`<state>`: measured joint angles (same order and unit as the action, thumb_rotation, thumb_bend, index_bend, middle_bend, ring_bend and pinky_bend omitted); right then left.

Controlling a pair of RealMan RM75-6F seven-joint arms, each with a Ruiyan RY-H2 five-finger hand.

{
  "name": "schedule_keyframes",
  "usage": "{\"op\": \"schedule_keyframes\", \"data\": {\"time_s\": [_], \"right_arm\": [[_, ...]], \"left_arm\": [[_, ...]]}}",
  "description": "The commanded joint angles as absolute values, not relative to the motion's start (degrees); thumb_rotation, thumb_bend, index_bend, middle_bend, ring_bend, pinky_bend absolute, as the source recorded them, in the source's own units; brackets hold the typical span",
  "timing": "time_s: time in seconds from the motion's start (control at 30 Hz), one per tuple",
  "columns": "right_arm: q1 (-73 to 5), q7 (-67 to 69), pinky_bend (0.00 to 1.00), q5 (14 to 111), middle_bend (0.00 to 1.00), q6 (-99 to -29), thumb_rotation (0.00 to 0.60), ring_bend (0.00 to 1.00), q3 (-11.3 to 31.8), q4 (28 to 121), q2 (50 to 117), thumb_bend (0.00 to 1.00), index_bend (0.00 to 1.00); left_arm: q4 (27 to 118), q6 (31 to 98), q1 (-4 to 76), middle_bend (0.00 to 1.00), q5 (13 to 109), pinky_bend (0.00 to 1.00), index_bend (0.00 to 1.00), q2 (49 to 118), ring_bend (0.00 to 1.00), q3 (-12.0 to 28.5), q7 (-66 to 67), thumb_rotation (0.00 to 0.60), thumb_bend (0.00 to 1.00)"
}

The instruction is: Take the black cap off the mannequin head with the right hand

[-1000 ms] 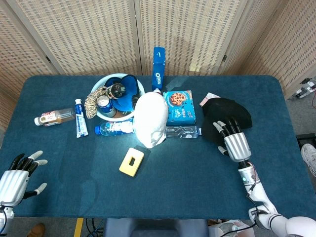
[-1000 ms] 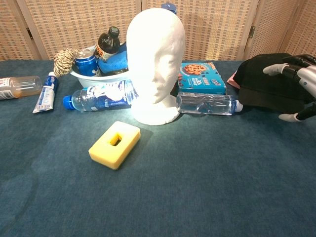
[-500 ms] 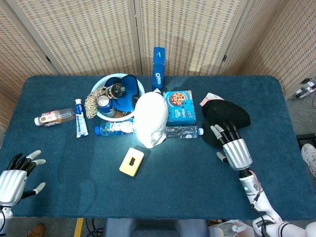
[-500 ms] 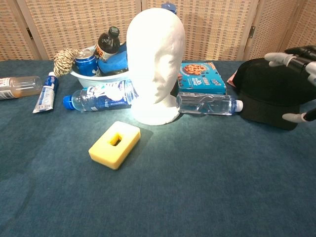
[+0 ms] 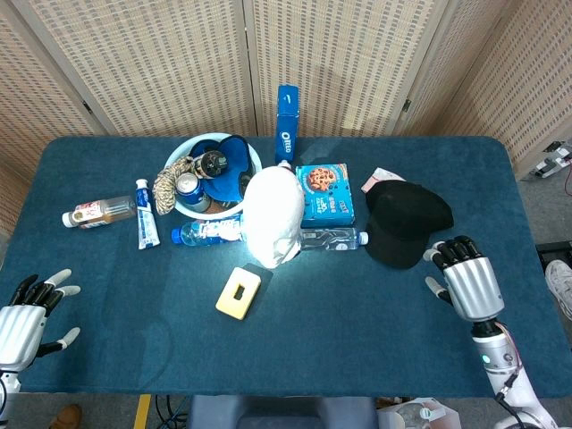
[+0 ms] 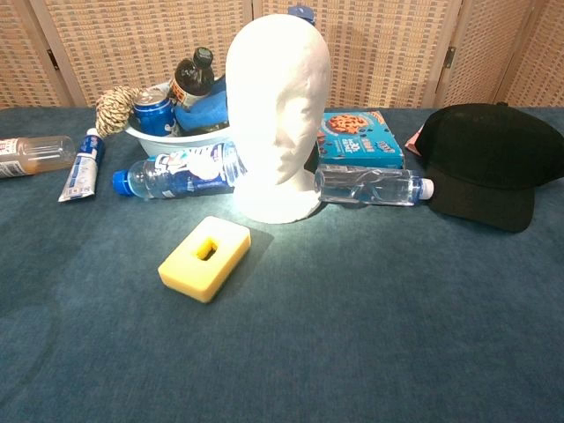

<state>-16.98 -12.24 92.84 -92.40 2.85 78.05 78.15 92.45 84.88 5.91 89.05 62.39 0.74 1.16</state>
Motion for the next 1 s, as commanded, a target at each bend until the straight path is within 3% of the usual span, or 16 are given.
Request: {"op": "schedule_keyframes", "data": {"time_s": [0.03,0.33,0.47,0.67,1.0], "right_arm": [[-14.3,-13.94,0.37,91.53,0.5,-92.67,0.6,0.49,2.2,83.79,73.12,0.08,0.49],[-10.54,-10.38,0.4,89.47,0.48,-89.65,0.6,0.46,-0.67,92.63,63.51,0.08,0.49],[-9.13,-8.95,0.29,89.13,0.43,-87.86,0.6,0.37,-2.47,93.89,61.41,0.12,0.48],[-6.73,-7.66,0.23,88.57,0.37,-87.56,0.6,0.27,-3.72,94.58,60.12,0.15,0.45],[-5.07,-5.48,0.22,90.53,0.37,-90.03,0.6,0.27,-2.36,92.73,60.99,0.15,0.45]], "left_arm": [[92.58,85.08,5.96,0.15,89.25,0.06,0.31,62.4,0.18,0.81,1.24,0.6,0.17],[93.22,85.55,5.88,0.14,89.7,0.06,0.31,62.45,0.18,0.76,1.82,0.6,0.17],[93.31,85.68,5.88,0.14,89.79,0.05,0.3,62.66,0.18,0.8,2.23,0.6,0.17],[93.9,86.01,5.74,0.15,89.83,0.05,0.3,62.67,0.18,0.83,2.85,0.6,0.17],[94.07,86.09,5.78,0.15,89.55,0.05,0.3,63.27,0.18,1.09,3.33,0.6,0.17]]}}
